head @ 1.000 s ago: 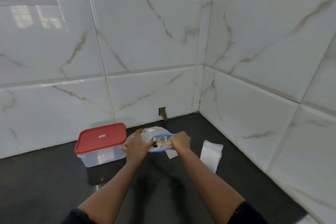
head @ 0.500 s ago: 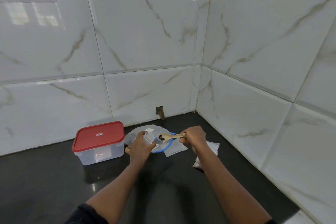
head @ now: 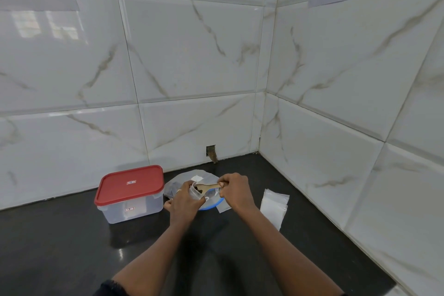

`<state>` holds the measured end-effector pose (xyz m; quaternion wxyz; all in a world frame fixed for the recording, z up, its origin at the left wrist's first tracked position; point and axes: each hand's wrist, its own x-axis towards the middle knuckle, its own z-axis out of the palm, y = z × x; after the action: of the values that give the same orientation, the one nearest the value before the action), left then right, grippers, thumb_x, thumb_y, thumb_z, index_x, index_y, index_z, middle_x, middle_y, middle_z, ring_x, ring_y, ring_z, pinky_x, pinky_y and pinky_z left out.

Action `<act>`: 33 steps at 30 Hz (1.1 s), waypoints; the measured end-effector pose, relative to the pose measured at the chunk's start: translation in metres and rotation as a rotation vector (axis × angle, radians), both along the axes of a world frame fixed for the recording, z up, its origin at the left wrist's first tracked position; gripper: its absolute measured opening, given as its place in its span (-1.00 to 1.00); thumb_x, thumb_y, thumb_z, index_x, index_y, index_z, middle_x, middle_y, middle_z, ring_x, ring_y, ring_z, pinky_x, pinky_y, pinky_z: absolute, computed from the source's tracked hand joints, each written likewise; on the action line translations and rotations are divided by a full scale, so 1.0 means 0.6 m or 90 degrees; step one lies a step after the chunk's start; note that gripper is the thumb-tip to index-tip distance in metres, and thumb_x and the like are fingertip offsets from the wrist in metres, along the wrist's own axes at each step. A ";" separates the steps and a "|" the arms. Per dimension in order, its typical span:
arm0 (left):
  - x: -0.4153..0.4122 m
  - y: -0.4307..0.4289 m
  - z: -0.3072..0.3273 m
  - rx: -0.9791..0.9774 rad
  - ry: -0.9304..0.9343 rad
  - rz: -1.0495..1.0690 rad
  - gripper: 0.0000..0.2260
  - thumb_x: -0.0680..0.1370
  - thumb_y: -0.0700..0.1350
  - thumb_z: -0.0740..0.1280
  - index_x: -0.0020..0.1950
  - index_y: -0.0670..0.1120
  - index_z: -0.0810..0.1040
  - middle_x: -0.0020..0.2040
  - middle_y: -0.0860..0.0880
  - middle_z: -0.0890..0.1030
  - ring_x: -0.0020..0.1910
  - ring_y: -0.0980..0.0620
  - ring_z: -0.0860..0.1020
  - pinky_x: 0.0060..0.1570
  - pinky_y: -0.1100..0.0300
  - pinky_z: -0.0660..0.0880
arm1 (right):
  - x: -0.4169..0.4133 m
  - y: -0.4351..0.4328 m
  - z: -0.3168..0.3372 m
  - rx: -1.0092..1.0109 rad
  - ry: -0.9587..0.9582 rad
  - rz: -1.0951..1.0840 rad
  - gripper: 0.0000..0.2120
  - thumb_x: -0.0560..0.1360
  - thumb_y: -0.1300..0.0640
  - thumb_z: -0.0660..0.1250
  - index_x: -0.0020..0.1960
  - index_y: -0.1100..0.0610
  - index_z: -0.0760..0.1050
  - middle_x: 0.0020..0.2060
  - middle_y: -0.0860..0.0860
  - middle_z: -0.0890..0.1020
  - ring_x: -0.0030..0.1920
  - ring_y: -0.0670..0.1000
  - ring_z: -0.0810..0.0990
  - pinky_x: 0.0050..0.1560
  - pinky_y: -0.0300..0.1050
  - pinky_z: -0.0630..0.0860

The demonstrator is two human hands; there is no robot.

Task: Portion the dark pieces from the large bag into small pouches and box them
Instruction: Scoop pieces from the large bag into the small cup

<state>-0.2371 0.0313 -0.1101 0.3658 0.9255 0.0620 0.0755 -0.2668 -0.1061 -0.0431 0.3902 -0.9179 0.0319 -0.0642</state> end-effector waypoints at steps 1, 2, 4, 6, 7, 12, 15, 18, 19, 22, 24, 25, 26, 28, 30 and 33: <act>0.000 0.000 0.000 0.002 0.000 0.000 -0.45 0.45 0.09 0.40 0.38 0.01 0.32 0.30 -0.06 0.47 0.24 -0.06 0.43 0.27 -0.04 0.26 | -0.001 0.001 0.000 -0.023 -0.009 0.014 -0.71 0.54 0.27 0.28 0.25 0.18 0.54 0.10 0.11 0.63 0.04 -0.01 0.62 0.17 -0.20 0.55; 0.000 -0.001 0.000 0.004 0.001 0.001 -0.44 0.46 0.10 0.40 0.39 0.01 0.31 0.30 -0.06 0.46 0.25 -0.06 0.43 0.28 -0.03 0.26 | 0.001 0.001 -0.001 -0.046 -0.020 0.031 -0.70 0.54 0.27 0.28 0.26 0.17 0.53 0.11 0.11 0.62 0.06 -0.01 0.61 0.19 -0.21 0.53; 0.000 -0.002 0.000 0.008 0.006 0.002 -0.42 0.45 0.11 0.40 0.40 0.01 0.29 0.33 -0.06 0.44 0.27 -0.06 0.42 0.29 -0.03 0.26 | 0.001 0.002 0.001 -0.093 -0.038 0.065 -0.69 0.55 0.27 0.28 0.29 0.17 0.52 0.14 0.10 0.61 0.08 -0.01 0.60 0.21 -0.22 0.50; 0.001 -0.002 0.000 0.010 0.006 0.002 -0.40 0.45 0.11 0.40 0.41 0.01 0.27 0.34 -0.06 0.43 0.28 -0.06 0.41 0.30 -0.03 0.26 | 0.003 0.003 0.003 -0.147 -0.058 0.093 -0.67 0.55 0.27 0.27 0.31 0.16 0.50 0.16 0.10 0.60 0.11 0.01 0.59 0.25 -0.21 0.48; 0.002 -0.003 0.001 0.007 0.004 0.002 -0.39 0.45 0.11 0.40 0.42 0.01 0.26 0.34 -0.06 0.43 0.28 -0.06 0.41 0.29 -0.03 0.27 | 0.002 0.004 0.005 -0.169 -0.068 0.104 -0.67 0.56 0.26 0.27 0.32 0.15 0.49 0.17 0.10 0.60 0.12 0.01 0.58 0.26 -0.20 0.47; 0.005 -0.002 0.004 -0.018 -0.008 0.013 -0.41 0.45 0.08 0.42 0.40 -0.01 0.28 0.32 -0.08 0.45 0.26 -0.07 0.43 0.26 -0.03 0.29 | 0.001 0.010 0.006 -0.224 -0.100 0.141 -0.68 0.56 0.26 0.25 0.31 0.13 0.50 0.16 0.10 0.59 0.11 0.02 0.57 0.23 -0.21 0.46; 0.007 0.000 0.004 -0.033 -0.014 0.015 -0.42 0.44 0.07 0.42 0.39 -0.02 0.30 0.32 -0.09 0.46 0.26 -0.08 0.43 0.26 -0.05 0.29 | 0.003 0.008 0.010 -0.256 -0.100 0.168 -0.65 0.56 0.24 0.26 0.34 0.12 0.46 0.21 0.10 0.56 0.16 0.02 0.55 0.26 -0.22 0.42; 0.008 0.001 0.006 -0.038 -0.018 0.016 -0.44 0.45 0.05 0.42 0.39 -0.02 0.31 0.31 -0.08 0.46 0.27 -0.09 0.43 0.27 -0.06 0.28 | 0.003 0.006 0.011 -0.277 -0.101 0.184 -0.64 0.56 0.24 0.27 0.35 0.12 0.45 0.22 0.10 0.55 0.19 0.03 0.53 0.28 -0.21 0.40; 0.008 0.001 0.007 -0.042 -0.019 0.016 -0.44 0.45 0.05 0.42 0.38 -0.02 0.31 0.31 -0.09 0.46 0.27 -0.09 0.42 0.27 -0.06 0.28 | 0.003 0.005 0.011 -0.276 -0.112 0.185 -0.65 0.56 0.24 0.26 0.34 0.13 0.46 0.21 0.10 0.56 0.17 0.03 0.54 0.26 -0.22 0.41; 0.011 0.002 0.009 -0.045 -0.015 0.016 -0.44 0.45 0.05 0.42 0.39 -0.01 0.31 0.31 -0.09 0.46 0.27 -0.09 0.42 0.25 -0.04 0.29 | 0.002 0.002 0.008 -0.275 -0.147 0.184 -0.66 0.57 0.22 0.26 0.34 0.13 0.47 0.20 0.10 0.57 0.16 0.02 0.55 0.25 -0.24 0.41; 0.013 0.003 0.010 -0.042 -0.012 0.017 -0.42 0.45 0.05 0.41 0.40 -0.02 0.30 0.32 -0.09 0.45 0.28 -0.10 0.42 0.26 -0.04 0.30 | 0.002 -0.001 0.005 -0.274 -0.165 0.189 -0.66 0.56 0.22 0.27 0.34 0.13 0.46 0.21 0.10 0.57 0.17 0.01 0.55 0.26 -0.25 0.41; 0.013 0.004 0.010 -0.041 -0.013 0.016 -0.42 0.45 0.05 0.41 0.41 -0.02 0.29 0.33 -0.09 0.44 0.29 -0.10 0.41 0.26 -0.04 0.30 | 0.003 -0.003 0.004 -0.271 -0.173 0.189 -0.66 0.56 0.22 0.27 0.34 0.14 0.47 0.22 0.10 0.57 0.18 0.00 0.55 0.26 -0.25 0.41; 0.013 0.003 0.010 -0.040 -0.014 0.015 -0.41 0.45 0.05 0.41 0.41 -0.03 0.29 0.34 -0.10 0.44 0.29 -0.10 0.41 0.26 -0.04 0.30 | 0.003 -0.004 0.004 -0.268 -0.177 0.190 -0.66 0.56 0.22 0.27 0.34 0.14 0.47 0.22 0.10 0.57 0.18 0.00 0.55 0.26 -0.25 0.41; 0.012 0.004 0.010 -0.037 -0.015 0.014 -0.41 0.45 0.05 0.41 0.41 -0.03 0.29 0.34 -0.10 0.44 0.30 -0.10 0.41 0.26 -0.03 0.30 | 0.002 -0.006 0.002 -0.256 -0.179 0.176 -0.66 0.56 0.20 0.27 0.33 0.14 0.47 0.21 0.10 0.58 0.17 -0.01 0.56 0.25 -0.28 0.42; 0.010 0.006 0.007 -0.041 -0.019 0.008 -0.43 0.45 0.04 0.42 0.40 -0.03 0.30 0.32 -0.09 0.46 0.29 -0.10 0.41 0.27 -0.03 0.29 | -0.001 -0.009 0.001 -0.211 -0.183 0.127 -0.68 0.57 0.19 0.26 0.31 0.15 0.49 0.18 0.09 0.60 0.14 -0.03 0.58 0.19 -0.32 0.45; 0.012 0.012 0.003 -0.055 -0.025 0.001 -0.48 0.45 0.02 0.41 0.36 -0.03 0.33 0.28 -0.08 0.48 0.27 -0.08 0.42 0.26 -0.05 0.28 | 0.000 -0.022 -0.004 -0.103 -0.173 -0.018 -0.74 0.57 0.21 0.24 0.22 0.15 0.57 0.05 0.07 0.66 0.00 -0.07 0.63 -0.05 -0.41 0.48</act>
<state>-0.2301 0.0384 -0.1081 0.4065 0.9072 0.0589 0.0909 -0.2671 -0.1191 -0.0456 0.3150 -0.9286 -0.0138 -0.1957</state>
